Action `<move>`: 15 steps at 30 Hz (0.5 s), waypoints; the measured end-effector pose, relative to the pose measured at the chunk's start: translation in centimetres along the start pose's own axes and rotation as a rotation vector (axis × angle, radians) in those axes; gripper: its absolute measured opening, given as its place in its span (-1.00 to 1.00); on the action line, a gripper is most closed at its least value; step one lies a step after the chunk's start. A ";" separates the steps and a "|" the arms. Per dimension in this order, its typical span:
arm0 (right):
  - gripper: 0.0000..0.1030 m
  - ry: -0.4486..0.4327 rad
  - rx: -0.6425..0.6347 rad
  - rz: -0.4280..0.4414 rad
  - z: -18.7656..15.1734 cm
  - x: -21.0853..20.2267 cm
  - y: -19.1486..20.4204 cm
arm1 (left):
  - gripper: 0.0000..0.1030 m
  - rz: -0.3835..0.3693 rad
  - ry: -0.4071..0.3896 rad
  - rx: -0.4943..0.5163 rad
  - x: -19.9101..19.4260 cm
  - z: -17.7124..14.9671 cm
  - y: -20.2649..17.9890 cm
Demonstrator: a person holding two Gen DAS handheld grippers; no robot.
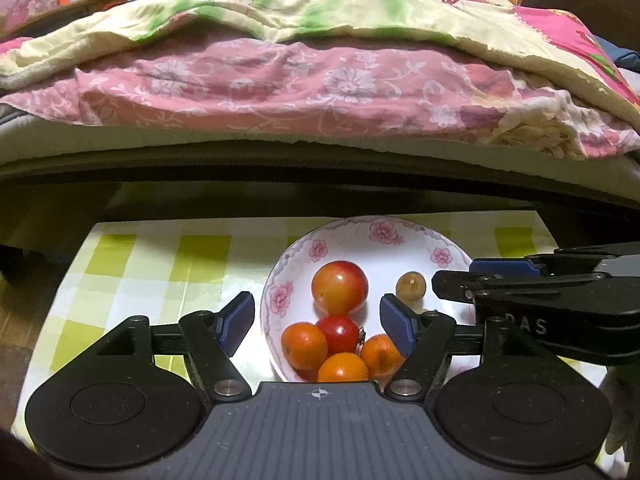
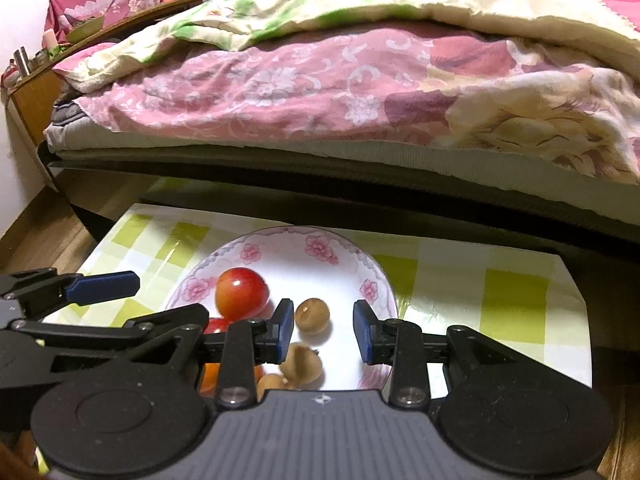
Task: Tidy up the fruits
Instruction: 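Withdraw both open tools from the plate toward the two cherry tomatoes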
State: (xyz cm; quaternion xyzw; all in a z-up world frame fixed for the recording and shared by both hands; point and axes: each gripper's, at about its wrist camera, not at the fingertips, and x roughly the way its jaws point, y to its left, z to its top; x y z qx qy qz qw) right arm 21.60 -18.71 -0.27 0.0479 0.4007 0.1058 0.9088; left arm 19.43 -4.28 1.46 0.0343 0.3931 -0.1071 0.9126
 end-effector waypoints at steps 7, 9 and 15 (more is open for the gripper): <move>-0.32 -0.012 -0.022 0.017 -1.0 -2.3 1.2 | 0.48 0.010 0.011 0.019 -1.6 -1.0 0.0; -0.32 -0.013 -0.022 0.018 -1.4 -3.1 1.5 | 0.49 0.013 0.015 0.027 -2.1 -1.4 0.0; -0.31 -0.011 -0.021 0.032 -2.8 -5.1 2.1 | 0.57 0.022 0.023 0.036 -3.7 -2.5 0.0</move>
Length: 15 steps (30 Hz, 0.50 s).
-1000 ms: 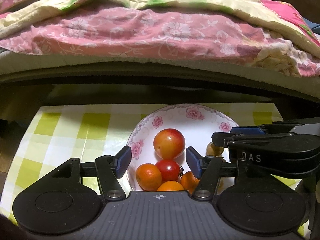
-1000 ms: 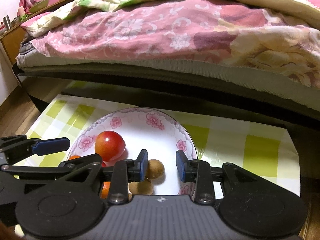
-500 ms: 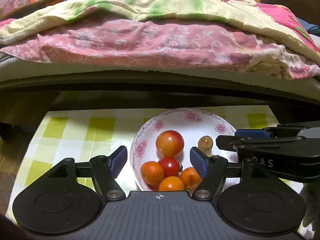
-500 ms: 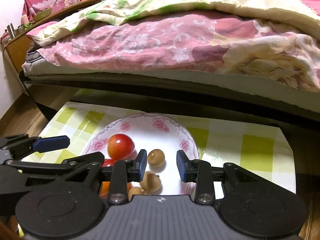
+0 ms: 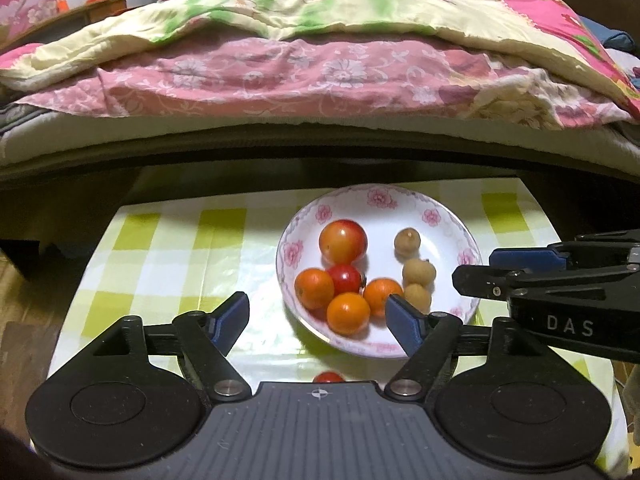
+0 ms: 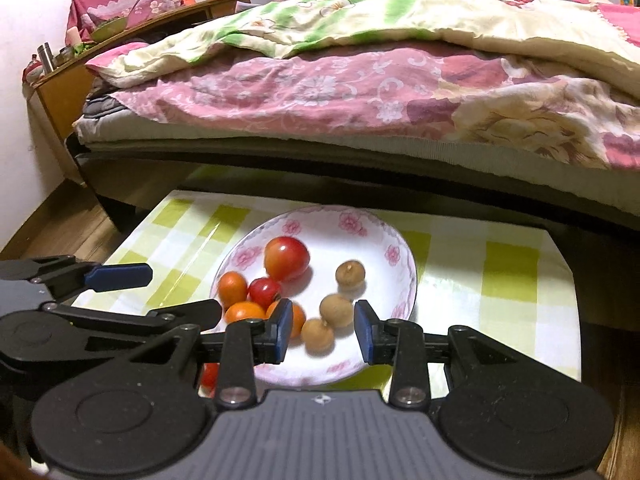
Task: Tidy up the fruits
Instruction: 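Withdraw both open tools from the plate toward the two cherry tomatoes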
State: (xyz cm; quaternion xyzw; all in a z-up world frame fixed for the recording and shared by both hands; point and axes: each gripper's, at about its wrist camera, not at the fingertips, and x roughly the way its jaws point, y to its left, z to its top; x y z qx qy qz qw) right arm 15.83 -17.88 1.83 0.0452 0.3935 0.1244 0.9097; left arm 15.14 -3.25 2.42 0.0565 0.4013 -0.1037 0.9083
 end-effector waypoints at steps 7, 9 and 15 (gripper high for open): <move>-0.27 0.021 -0.005 0.020 -1.6 -1.1 1.1 | 0.57 0.016 0.017 -0.012 -1.3 -1.3 0.6; -0.26 0.025 -0.009 0.021 -2.0 -1.2 1.4 | 0.57 0.024 0.026 -0.017 -1.6 -1.8 0.8; -0.25 0.061 -0.045 0.020 -3.3 -0.6 2.4 | 0.63 0.052 0.059 -0.026 -2.0 -3.5 2.1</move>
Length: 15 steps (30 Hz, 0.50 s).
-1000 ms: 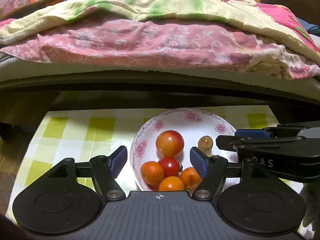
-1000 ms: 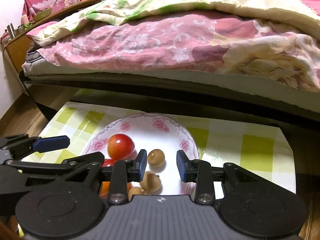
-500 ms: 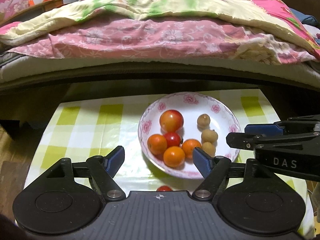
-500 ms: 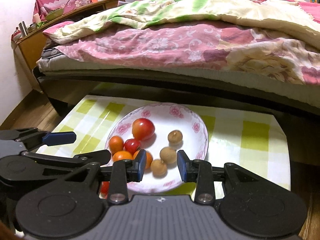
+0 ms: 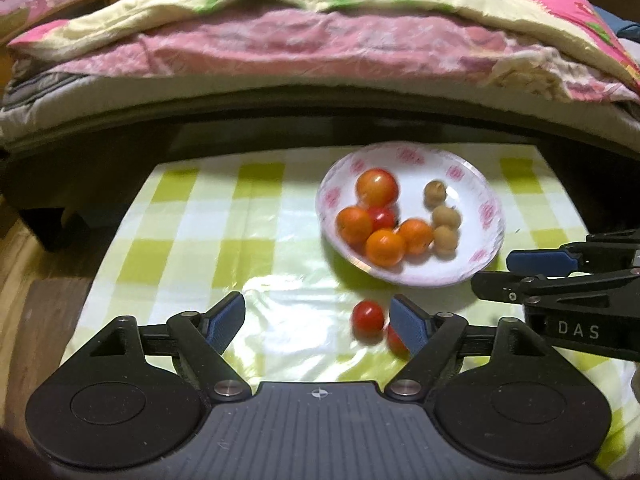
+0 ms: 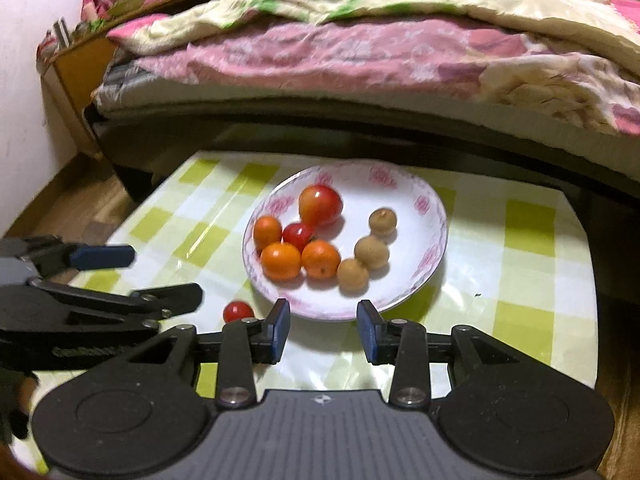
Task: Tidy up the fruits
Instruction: 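Withdraw both open tools from the plate toward the two cherry tomatoes, then grasp a red cherry tomato with the right tool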
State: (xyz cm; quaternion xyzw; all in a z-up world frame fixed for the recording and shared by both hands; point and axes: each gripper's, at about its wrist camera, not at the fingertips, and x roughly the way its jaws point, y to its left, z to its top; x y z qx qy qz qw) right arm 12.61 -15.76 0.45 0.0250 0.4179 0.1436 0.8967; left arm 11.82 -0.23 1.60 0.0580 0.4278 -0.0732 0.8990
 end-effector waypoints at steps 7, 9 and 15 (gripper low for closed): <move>-0.26 0.061 -0.052 0.034 -0.9 2.3 1.6 | 0.63 0.007 0.045 -0.022 0.6 -1.3 1.8; -0.25 0.070 -0.076 0.049 -1.0 2.8 2.2 | 0.63 0.002 0.049 -0.024 0.6 -1.5 2.1; -0.25 0.087 -0.151 0.088 -1.3 4.3 3.7 | 0.64 -0.016 0.068 -0.022 0.5 -2.5 2.7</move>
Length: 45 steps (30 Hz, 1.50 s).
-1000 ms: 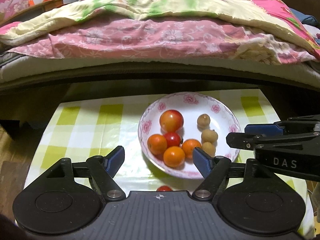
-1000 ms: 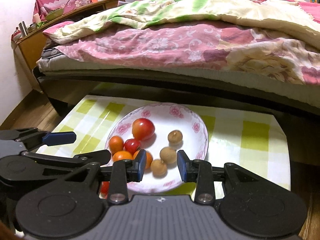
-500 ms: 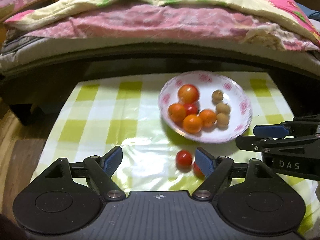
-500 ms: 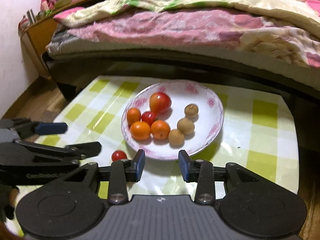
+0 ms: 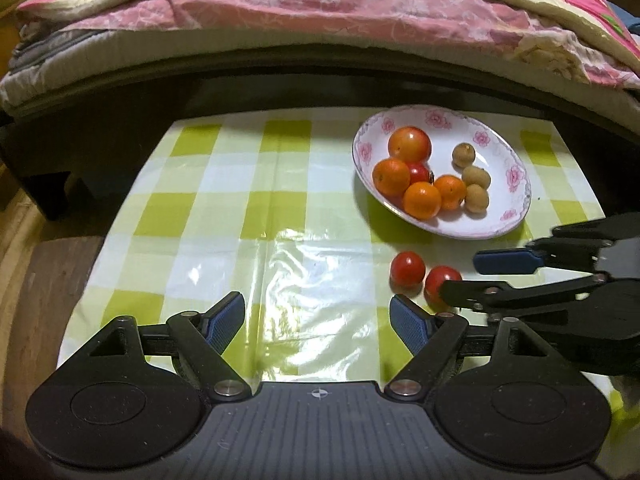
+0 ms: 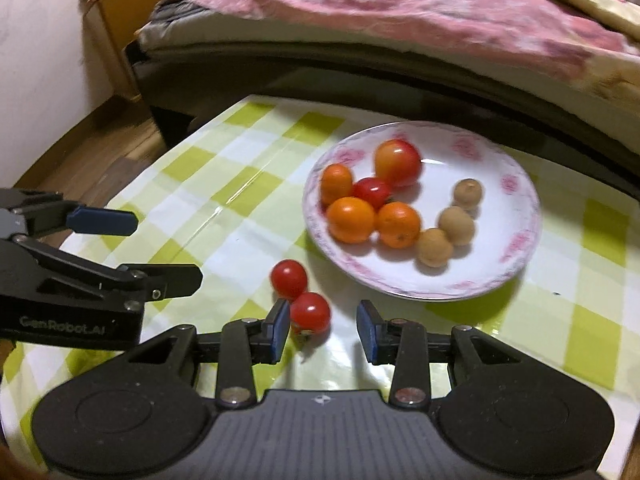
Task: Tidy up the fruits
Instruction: 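Grasp a red cherry tomato with the right tool, then grasp the other cherry tomato with the left tool while the right tool holds its tomato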
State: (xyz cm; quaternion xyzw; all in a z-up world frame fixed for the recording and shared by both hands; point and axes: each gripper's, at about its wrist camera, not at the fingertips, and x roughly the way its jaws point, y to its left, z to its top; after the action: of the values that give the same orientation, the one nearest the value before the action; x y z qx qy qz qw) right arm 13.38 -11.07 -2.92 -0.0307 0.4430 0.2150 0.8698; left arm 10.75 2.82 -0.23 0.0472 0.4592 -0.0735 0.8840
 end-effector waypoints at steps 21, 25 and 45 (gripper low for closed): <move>-0.43 0.045 -0.043 -0.027 -0.6 1.1 -0.8 | 0.62 -0.044 0.028 0.054 2.5 1.0 -2.3; -0.43 0.050 -0.009 -0.049 -1.2 0.0 -2.1 | 0.55 -0.047 0.016 0.090 3.9 1.7 -4.2; -0.43 0.088 0.029 -0.040 -2.3 -0.9 -4.3 | -0.31 -0.083 -0.007 0.098 5.9 2.0 -5.3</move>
State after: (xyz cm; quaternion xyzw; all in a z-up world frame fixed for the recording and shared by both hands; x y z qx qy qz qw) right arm 12.90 -15.87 -4.22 -0.0365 0.4831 0.1893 0.8541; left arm 14.80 -3.19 -3.98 0.0715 0.4537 -0.1326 0.8783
